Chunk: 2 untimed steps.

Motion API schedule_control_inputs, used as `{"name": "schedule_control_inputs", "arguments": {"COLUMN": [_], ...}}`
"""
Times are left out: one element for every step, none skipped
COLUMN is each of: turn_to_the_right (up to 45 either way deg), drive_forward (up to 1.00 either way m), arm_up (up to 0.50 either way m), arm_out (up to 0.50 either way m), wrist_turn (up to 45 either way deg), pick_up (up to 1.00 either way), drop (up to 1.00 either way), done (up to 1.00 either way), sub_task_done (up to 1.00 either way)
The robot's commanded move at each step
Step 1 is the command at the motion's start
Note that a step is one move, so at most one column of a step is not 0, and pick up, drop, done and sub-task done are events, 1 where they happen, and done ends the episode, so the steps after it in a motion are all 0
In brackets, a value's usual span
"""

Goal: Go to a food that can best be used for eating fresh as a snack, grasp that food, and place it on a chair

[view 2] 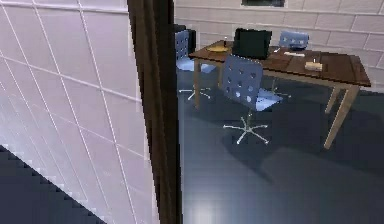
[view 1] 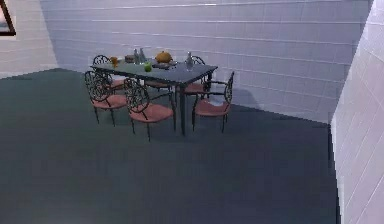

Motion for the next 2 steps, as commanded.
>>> {"name": "schedule_control_inputs", "arguments": {"turn_to_the_right": [0.0,0.0], "drive_forward": [1.00,0.65], "arm_up": [0.00,0.00], "arm_out": [0.00,0.00], "wrist_turn": [0.0,0.0], "pick_up": [0.00,0.00], "drop": [0.00,0.00], "done": [0.00,0.00], "sub_task_done": [0.00,0.00]}}
